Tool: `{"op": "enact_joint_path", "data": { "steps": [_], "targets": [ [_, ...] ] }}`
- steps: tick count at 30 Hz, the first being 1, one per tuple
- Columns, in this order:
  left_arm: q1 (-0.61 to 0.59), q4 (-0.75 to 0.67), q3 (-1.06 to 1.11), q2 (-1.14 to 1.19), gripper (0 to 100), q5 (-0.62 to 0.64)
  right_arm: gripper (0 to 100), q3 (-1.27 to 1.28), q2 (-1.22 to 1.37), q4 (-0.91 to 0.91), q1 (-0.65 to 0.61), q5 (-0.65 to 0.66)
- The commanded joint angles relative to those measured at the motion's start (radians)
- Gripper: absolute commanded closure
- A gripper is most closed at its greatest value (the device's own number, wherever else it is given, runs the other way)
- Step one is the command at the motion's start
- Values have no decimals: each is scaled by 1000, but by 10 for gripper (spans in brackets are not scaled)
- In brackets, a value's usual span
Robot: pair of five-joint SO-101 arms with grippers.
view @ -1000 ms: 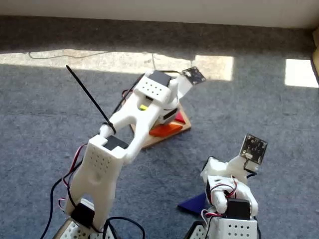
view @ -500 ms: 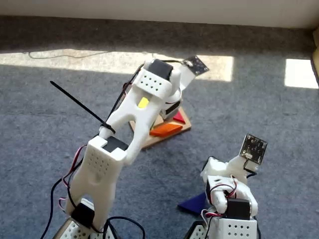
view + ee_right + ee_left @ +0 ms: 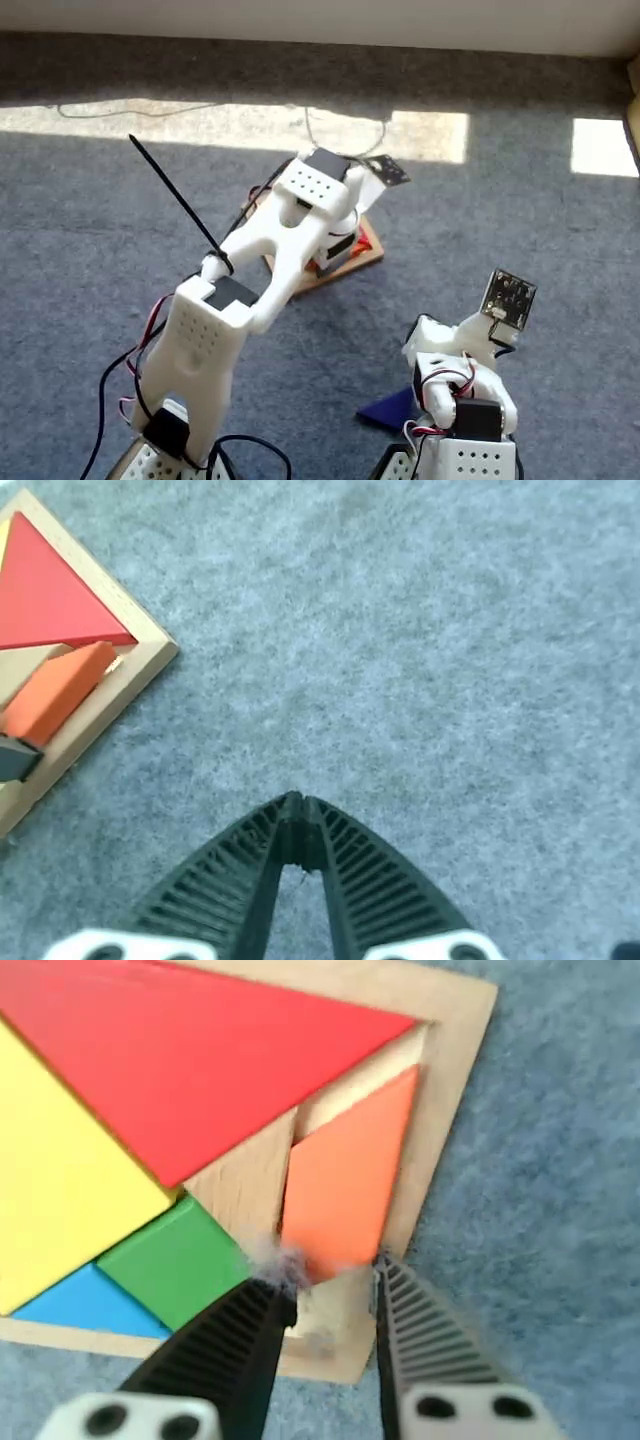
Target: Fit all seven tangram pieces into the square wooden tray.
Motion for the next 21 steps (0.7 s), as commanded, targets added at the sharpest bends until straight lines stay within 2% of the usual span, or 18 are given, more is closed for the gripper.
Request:
{"op": "enact_joint_path", "data": {
  "steps": [1,12,21],
  "targets": [
    [16,-72,-1,-53,870,5,988,136,-8,5,12,12],
    [45,-71,-22,-127,873,11,988,136,-8,5,12,12],
    [41,25,-18,-271,874,80,988,136,-10,5,12,12]
  ]
}}
